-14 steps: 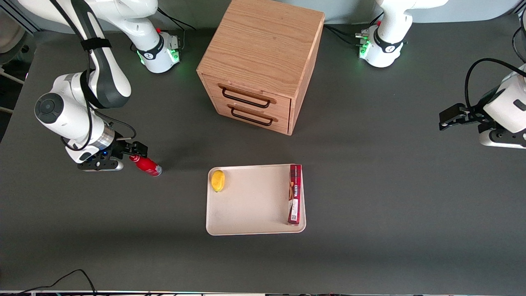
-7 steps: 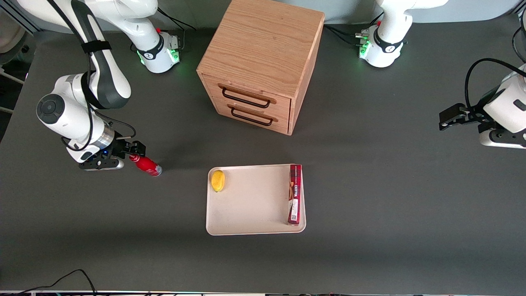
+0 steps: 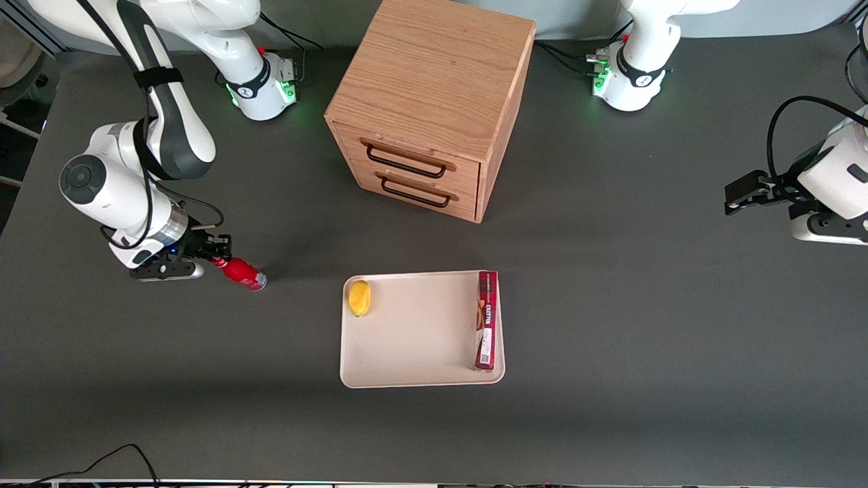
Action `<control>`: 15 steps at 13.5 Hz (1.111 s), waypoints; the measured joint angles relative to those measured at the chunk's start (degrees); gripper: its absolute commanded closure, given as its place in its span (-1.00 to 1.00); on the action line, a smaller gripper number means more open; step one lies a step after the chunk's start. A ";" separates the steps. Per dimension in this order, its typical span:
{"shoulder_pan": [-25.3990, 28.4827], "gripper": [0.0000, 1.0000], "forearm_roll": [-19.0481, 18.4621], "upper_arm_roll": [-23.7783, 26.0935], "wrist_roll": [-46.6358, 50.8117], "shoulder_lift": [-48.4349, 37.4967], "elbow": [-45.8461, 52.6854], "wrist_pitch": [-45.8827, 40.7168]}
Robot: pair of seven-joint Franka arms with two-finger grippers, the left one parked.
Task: Place coke bottle on tray
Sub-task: 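Lift the bottle off the table with the right gripper, then carry the bottle over the cream tray beside the lemon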
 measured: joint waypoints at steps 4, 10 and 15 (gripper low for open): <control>-0.02 1.00 0.00 -0.01 0.01 -2.54 3.69 -9.03; -0.81 1.00 0.00 -0.10 0.02 -9.63 21.78 -39.89; -1.01 1.00 0.00 -0.25 1.11 -9.09 35.63 -51.44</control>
